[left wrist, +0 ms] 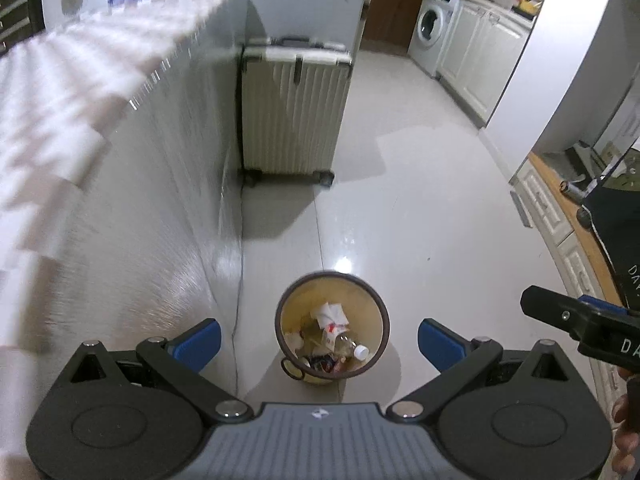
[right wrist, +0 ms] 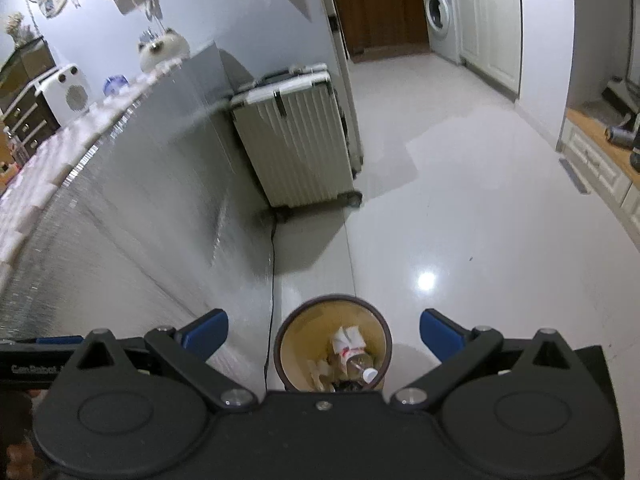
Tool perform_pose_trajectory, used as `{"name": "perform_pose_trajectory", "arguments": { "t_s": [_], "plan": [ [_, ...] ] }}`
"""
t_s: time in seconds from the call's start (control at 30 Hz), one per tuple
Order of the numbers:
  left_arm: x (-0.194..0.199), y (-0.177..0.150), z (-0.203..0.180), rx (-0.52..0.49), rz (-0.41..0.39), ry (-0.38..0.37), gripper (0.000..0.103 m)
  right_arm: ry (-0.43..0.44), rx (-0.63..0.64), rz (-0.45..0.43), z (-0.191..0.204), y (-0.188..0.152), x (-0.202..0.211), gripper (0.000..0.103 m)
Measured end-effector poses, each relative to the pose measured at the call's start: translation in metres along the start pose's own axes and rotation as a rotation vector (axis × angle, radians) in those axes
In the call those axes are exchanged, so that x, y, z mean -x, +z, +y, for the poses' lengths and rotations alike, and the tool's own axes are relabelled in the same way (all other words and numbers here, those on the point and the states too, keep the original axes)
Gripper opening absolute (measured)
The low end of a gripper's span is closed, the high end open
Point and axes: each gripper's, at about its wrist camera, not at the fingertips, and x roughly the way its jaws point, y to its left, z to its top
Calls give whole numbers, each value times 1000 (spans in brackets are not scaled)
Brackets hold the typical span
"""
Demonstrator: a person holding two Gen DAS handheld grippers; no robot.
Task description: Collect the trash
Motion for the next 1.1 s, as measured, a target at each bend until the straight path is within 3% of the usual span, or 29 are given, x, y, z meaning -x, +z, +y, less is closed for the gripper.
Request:
{"name": "perform_pose_trajectory", "arguments": {
  "t_s": [0.33,0.63,1.1],
  "plan": [
    [78,-9,24,8,-92,11,103,28,40,-101,31,0,72,103],
    [125,-16,51,3,-139,36,103,2,75,-139,64,-5,117,103],
    [151,-36,75,-9,-122,57,103,-67,136,-131,97,-25,150,103]
  ]
}}
